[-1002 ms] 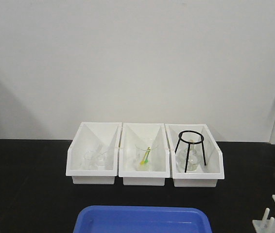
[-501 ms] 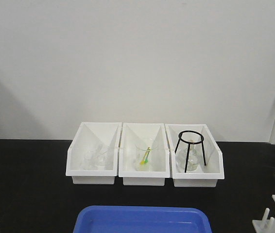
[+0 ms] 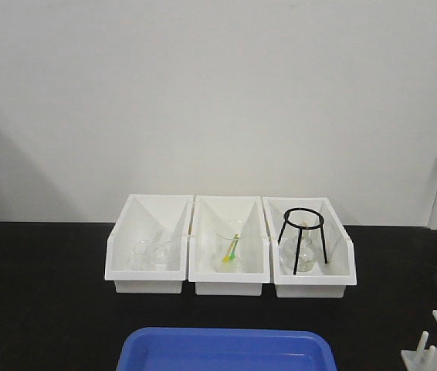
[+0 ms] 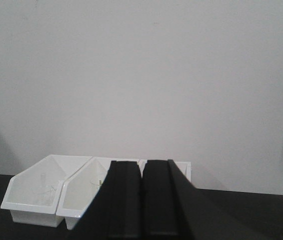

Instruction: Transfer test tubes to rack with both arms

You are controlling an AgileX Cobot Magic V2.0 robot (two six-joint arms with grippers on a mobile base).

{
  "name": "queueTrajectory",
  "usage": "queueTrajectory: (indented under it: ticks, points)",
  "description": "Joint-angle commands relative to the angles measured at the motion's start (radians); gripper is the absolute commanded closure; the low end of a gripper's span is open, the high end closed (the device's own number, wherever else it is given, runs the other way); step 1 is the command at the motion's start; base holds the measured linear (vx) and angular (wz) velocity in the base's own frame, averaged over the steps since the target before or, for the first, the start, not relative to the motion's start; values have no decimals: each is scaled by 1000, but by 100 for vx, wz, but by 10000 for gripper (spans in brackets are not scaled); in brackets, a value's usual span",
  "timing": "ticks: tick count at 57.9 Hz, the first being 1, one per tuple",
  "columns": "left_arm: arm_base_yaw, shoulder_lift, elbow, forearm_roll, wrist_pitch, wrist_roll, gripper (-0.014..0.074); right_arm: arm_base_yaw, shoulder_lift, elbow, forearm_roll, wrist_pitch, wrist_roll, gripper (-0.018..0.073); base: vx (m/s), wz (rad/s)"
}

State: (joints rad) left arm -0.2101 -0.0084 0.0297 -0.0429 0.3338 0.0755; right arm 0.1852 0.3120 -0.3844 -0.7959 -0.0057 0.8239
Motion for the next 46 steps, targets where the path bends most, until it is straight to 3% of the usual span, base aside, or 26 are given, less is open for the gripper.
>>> queueTrajectory:
  ticks: [1, 18, 23, 28, 31, 36, 41, 46]
  points:
    - [2, -10, 26, -2, -80, -10, 611, 1, 11, -30, -11, -55, -3, 564, 0, 0]
    - [2, -10, 26, -2, -80, -10, 611, 1, 11, -30, -10, -36, -10, 564, 0, 0]
    - [2, -10, 26, -2, -80, -10, 611, 1, 11, -29, 101, 20, -78, 564, 0, 0]
    - [2, -10, 26, -2, -80, -10, 611, 1, 11, -10, 331, 97, -280, 564, 0, 0]
    - [2, -10, 26, -2, -80, -10, 611, 1, 11, 20, 506, 123, -498, 564, 0, 0]
    - [2, -10, 26, -2, -80, -10, 611, 1, 5, 98, 684, 123, -755, 564, 0, 0]
    - [2, -10, 26, -2, -80, -10, 611, -2, -25, 182, 804, 106, -907, 564, 0, 0]
    - [2, -10, 26, -2, -80, -10, 611, -31, -81, 286, 855, 53, -941, 564, 0, 0]
